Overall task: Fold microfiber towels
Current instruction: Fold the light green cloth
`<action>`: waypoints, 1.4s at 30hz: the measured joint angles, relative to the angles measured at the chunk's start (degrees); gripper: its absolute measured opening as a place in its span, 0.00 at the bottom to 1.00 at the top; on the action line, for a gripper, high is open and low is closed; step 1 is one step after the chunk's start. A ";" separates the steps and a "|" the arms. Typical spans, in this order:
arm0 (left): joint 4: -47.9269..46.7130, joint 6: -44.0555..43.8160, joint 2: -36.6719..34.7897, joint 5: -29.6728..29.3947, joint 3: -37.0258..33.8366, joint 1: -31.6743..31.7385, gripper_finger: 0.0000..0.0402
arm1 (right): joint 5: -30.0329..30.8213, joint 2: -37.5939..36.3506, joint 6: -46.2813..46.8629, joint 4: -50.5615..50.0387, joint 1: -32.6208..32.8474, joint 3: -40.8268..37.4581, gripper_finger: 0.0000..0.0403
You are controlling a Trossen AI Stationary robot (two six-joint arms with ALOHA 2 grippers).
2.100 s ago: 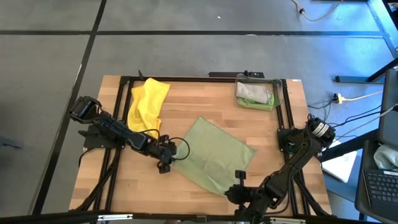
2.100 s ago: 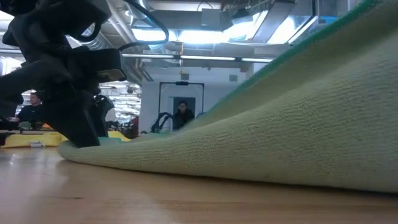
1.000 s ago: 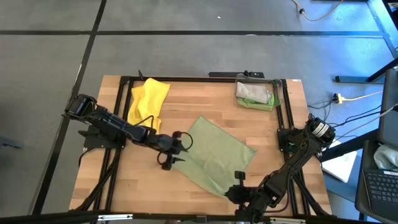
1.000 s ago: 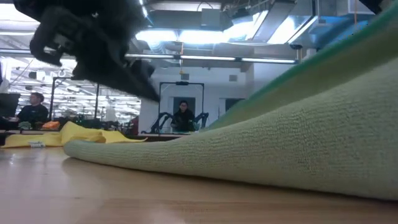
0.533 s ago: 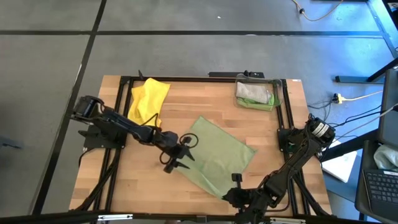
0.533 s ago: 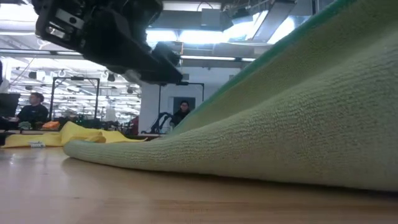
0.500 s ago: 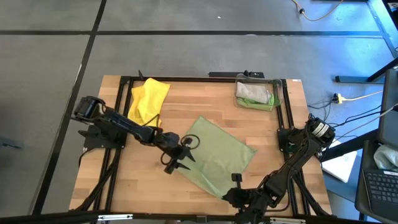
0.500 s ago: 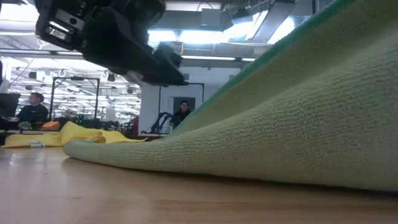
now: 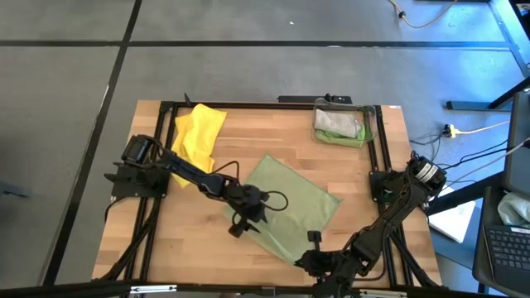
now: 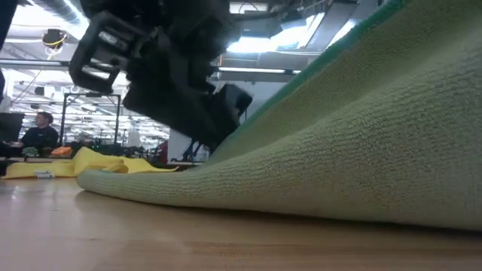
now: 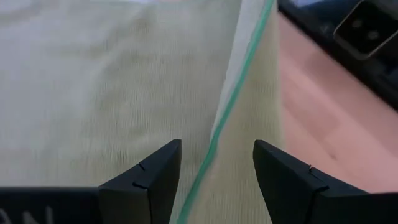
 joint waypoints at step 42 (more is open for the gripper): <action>-35.46 0.46 -5.90 -3.68 -0.17 6.02 0.48 | -0.06 0.01 1.57 -0.09 1.49 0.02 0.03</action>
